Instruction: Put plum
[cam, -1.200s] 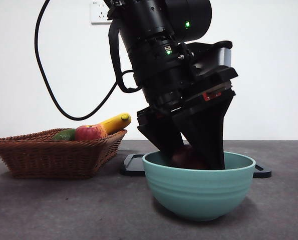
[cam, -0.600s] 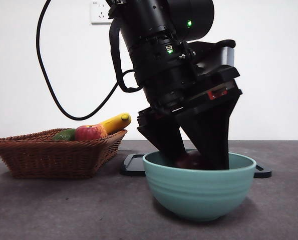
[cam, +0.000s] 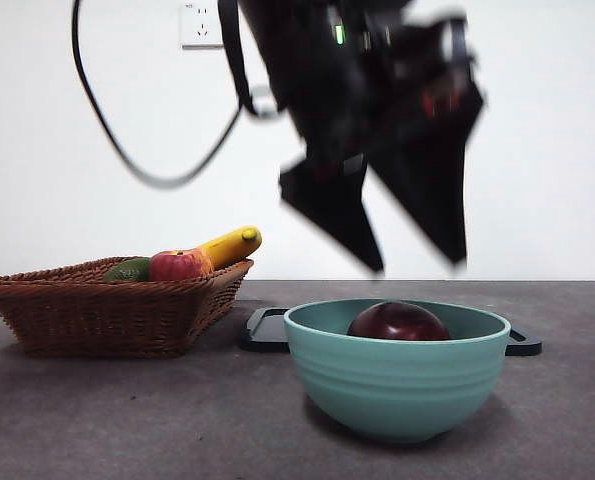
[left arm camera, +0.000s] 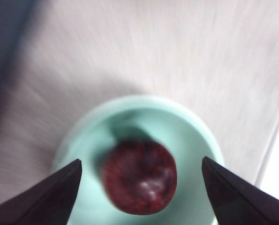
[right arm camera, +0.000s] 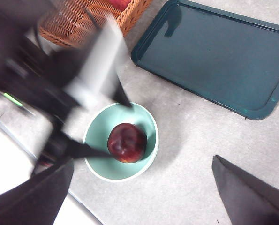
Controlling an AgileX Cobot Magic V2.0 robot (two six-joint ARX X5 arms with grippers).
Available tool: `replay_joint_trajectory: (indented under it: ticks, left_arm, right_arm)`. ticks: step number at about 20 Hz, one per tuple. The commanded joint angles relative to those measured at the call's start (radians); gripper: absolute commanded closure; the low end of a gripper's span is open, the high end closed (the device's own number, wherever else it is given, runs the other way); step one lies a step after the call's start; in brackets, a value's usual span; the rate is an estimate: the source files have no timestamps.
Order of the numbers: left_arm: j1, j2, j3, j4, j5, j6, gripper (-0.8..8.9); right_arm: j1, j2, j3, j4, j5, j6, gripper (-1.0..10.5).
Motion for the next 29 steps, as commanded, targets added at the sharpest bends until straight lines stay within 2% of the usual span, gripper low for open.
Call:
replay_joint_trajectory:
  ticks: [1,7,13,16,20,23,25,29]
  left_arm:
    - [0.026,-0.066,0.041,0.006,-0.002,-0.011,4.07]
    - [0.189,-0.293,0.047,-0.005,-0.001,-0.063,4.08]
    - [0.362,-0.477,0.034,-0.117,0.012,-0.081,4.08]
    - [0.415,-0.573,-0.063,-0.125,0.075,-0.083,4.08]
    - [0.436,-0.695,-0.261,-0.128,0.142,-0.089,4.08]
    - [0.435,-0.78,-0.418,-0.142,0.28,-0.11,4.09]
    - [0.435,-0.818,-0.492,-0.152,0.333,-0.11,4.1]
    - [0.435,-0.841,-0.531,-0.202,0.376,-0.099,4.1]
  right_arm:
    - [0.005,0.006,0.019,0.009,0.0,-0.008,4.7]
    - [0.005,0.006,0.019,0.009,0.0,-0.008,4.7]
    - [0.005,0.006,0.019,0.01,0.0,-0.008,4.7]
    - [0.005,0.006,0.019,0.01,0.001,-0.008,4.7]
    - [0.005,0.006,0.019,0.01,0.0,-0.008,4.7]
    - [0.005,0.007,0.019,0.01,0.001,-0.008,4.7]
    - [0.005,0.007,0.019,0.01,0.001,-0.008,4.7]
    - [0.005,0.007,0.019,0.01,0.0,-0.008,4.7]
